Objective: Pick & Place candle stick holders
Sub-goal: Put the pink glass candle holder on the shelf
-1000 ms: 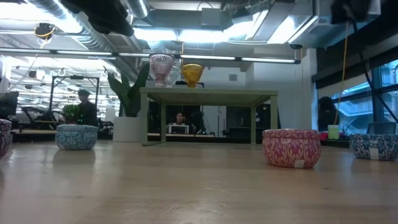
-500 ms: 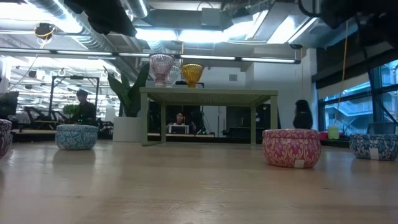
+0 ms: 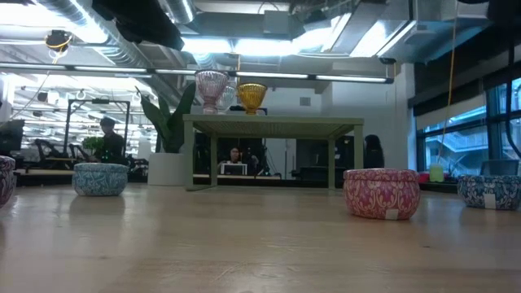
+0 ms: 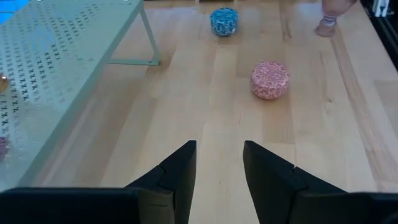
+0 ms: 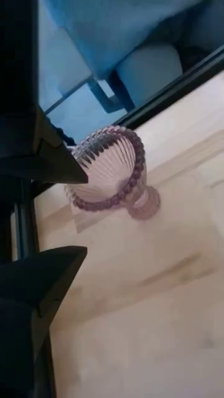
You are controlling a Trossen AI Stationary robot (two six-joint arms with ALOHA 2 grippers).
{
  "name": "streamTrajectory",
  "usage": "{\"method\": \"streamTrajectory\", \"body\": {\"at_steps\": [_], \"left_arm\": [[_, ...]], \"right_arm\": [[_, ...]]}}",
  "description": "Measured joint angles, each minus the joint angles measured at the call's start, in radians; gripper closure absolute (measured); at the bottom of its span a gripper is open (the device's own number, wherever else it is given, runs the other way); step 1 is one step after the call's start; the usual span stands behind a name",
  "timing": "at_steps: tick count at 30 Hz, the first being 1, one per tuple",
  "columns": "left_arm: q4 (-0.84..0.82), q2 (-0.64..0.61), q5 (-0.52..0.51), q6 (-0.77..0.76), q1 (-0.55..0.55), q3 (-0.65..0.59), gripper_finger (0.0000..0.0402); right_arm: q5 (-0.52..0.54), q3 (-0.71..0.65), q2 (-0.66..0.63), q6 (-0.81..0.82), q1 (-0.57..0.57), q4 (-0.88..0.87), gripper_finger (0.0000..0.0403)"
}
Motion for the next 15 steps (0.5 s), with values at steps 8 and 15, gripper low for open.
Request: {"method": "streamTrajectory", "body": {"at_steps": [8, 15], "left_arm": [[0.0, 0.0, -0.001, -0.017, 0.0, 0.0, 0.0272], [0.0, 0.0, -0.002, -0.019, 0.0, 0.0, 0.0272]], "right_arm": [[0.01, -0.049, 0.0, 0.061, 0.039, 0.088, 0.0224], [0.094, -0.05, 0.021, 0.023, 0.052, 0.087, 0.0224]]}}
